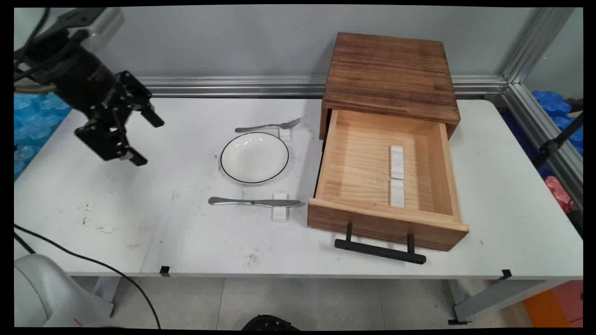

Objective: Pick up the knife from the right of the white plate

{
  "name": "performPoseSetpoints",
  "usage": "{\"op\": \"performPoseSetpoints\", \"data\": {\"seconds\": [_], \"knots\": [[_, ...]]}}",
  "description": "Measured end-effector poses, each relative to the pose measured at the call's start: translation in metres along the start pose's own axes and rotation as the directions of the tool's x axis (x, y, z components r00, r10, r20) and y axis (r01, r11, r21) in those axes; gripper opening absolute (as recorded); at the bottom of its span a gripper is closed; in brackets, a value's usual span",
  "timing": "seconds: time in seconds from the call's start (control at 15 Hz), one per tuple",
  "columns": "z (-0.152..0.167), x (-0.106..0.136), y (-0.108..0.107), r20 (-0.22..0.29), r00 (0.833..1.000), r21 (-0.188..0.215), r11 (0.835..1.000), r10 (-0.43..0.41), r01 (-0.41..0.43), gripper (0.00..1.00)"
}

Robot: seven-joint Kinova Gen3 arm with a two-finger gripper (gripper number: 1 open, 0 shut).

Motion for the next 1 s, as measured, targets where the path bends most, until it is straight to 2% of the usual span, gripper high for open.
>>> {"op": "performPoseSetpoints", "data": {"seconds": [0.27, 0.47, 0.73, 1.0], "knots": [[0.015, 0.029, -0.010, -0.040, 0.999, 0.009, 1.000, 0.012, -0.012, 1.00], [0.042, 0.054, -0.015, -0.060, 0.998, 0.006, 1.000, 0.030, -0.029, 1.00], [0.073, 0.071, -0.016, -0.059, 0.997, 0.005, 0.999, 0.041, -0.040, 1.00], [0.124, 0.084, -0.017, -0.037, 0.997, 0.002, 0.998, 0.061, -0.061, 1.00]]}}
